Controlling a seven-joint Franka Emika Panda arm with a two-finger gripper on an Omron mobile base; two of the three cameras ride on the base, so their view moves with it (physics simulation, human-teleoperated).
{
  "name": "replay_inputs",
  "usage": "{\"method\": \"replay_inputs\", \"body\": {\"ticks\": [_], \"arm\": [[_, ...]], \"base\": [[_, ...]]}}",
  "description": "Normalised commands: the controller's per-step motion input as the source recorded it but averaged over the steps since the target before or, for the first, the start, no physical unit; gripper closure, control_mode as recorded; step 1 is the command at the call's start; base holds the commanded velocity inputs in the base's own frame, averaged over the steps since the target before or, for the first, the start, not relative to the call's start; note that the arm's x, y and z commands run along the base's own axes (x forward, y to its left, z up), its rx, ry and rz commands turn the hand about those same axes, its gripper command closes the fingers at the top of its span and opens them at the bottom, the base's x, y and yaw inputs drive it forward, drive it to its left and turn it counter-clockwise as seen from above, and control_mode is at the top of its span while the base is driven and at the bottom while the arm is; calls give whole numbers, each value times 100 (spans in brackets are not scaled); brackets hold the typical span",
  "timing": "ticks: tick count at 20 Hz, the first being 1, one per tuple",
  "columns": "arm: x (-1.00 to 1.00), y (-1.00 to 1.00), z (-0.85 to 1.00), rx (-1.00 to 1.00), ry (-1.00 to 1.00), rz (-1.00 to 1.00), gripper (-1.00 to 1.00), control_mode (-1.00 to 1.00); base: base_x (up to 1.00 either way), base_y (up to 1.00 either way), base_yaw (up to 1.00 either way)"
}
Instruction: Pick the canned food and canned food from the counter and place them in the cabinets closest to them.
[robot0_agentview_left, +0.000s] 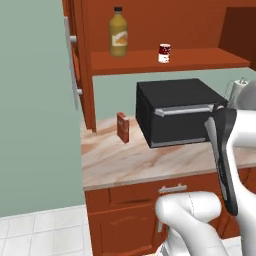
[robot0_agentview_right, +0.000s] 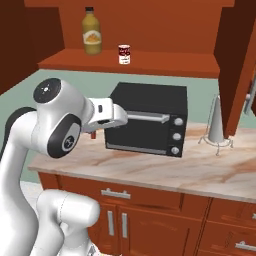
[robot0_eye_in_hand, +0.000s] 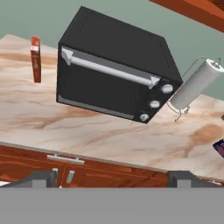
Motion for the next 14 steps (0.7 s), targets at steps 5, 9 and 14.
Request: {"method": "replay_inputs", "body": {"ticks": [5,9,14], "arm": [[0,0,0,0,0,0,-100,100],[0,0,0,0,0,0,-100,100],[0,0,0,0,0,0,-100,100]], "base": [[-87,-36,0],[-45,-15,0],[0,-12,0]]}}
